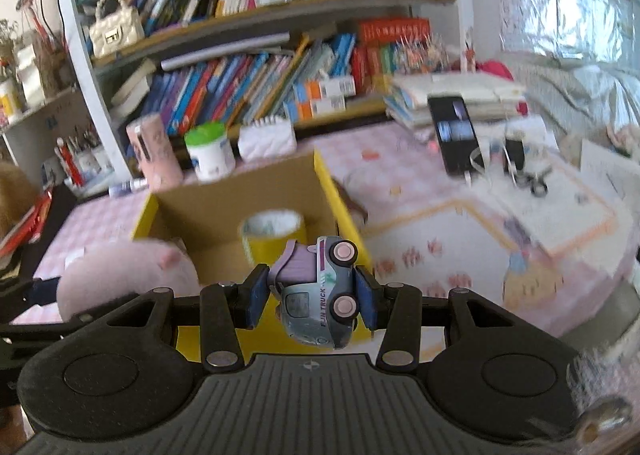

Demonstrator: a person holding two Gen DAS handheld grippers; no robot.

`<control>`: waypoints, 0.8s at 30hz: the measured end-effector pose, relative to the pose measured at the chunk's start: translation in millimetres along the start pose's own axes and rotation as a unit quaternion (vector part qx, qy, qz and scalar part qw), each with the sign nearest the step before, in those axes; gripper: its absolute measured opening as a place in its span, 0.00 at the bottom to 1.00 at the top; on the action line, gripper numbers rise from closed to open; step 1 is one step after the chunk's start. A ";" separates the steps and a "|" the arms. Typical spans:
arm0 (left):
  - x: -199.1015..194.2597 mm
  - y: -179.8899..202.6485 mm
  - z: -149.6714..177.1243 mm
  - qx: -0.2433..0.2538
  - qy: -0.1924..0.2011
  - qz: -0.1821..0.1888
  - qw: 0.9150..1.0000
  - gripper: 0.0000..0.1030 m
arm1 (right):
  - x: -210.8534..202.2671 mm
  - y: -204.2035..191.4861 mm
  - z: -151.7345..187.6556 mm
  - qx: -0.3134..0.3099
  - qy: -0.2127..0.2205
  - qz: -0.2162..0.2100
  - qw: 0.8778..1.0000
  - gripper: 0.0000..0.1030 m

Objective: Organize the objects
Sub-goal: 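Carry the toy truck and pink pig in both tools over the yellow box, then open both tools to drop the truck and pig into the box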

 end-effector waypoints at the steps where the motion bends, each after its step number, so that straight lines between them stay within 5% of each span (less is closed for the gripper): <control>1: 4.6 1.5 -4.0 0.001 0.002 -0.003 1.000 0.69 | 2.6 1.8 -6.6 -0.003 0.005 -0.005 1.000 0.41; 12: 65.2 10.8 5.6 0.017 -0.065 -0.058 0.996 0.67 | 62.5 5.0 -30.3 -0.056 -0.028 -0.056 0.996 0.41; 24: 82.8 25.0 10.4 0.068 -0.065 -0.067 0.993 0.77 | 120.0 -0.1 -11.4 -0.106 -0.105 -0.086 0.985 0.41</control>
Point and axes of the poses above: each gripper's, at about its wrist camera, not at the fingertips, and x roughly the way its jaws point, y to its right, z to its underside, the point moved 8 cm from there along x, roughly the way its jaws point, and after that the axes turned 13 degrees about -z, right-handed, at the moved point
